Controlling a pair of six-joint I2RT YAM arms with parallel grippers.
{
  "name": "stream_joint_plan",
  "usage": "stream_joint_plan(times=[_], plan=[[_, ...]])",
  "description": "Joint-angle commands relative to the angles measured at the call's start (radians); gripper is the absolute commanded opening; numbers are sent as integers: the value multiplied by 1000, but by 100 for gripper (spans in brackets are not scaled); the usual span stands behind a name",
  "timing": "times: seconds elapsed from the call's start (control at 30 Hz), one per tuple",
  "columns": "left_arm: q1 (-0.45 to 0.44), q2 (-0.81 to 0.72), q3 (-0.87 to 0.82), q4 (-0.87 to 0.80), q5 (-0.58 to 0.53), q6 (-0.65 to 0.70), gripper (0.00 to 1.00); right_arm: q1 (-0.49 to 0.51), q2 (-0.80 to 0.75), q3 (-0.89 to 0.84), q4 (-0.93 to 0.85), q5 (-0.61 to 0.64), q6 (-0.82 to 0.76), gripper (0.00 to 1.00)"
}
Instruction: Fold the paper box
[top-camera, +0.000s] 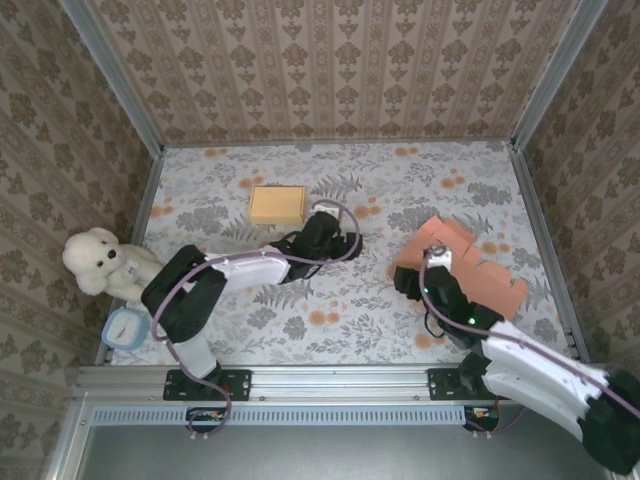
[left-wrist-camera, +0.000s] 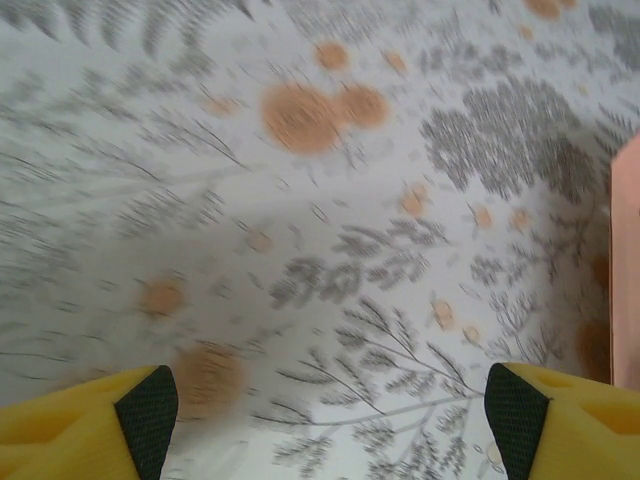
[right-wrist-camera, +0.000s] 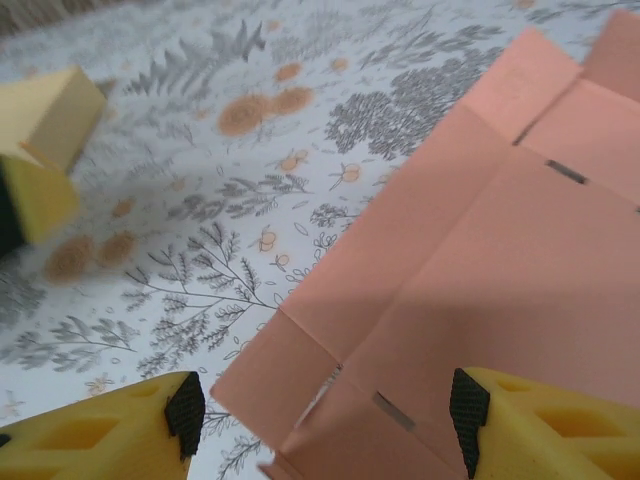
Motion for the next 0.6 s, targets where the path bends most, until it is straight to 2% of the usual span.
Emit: stream_joint_plan(times=[0.0,0.1,0.23,0.37,0.57], plan=[[-29,74,57,49,54,-45,84,10,-253,-59,-172,67,102,69],[-57,132,97,54,85,-52,84,12,-493,-67,-338,129,132,68],[-79,186,129,58,94,-62,84,11,-684,-106,-387,205,126,67],[-88,237,157,82,133,-89,82,12,-670,-113,-354,207,110,67],[-138,229,169,104,110,-92,81,12,-594,-107,-306,194,95,67]])
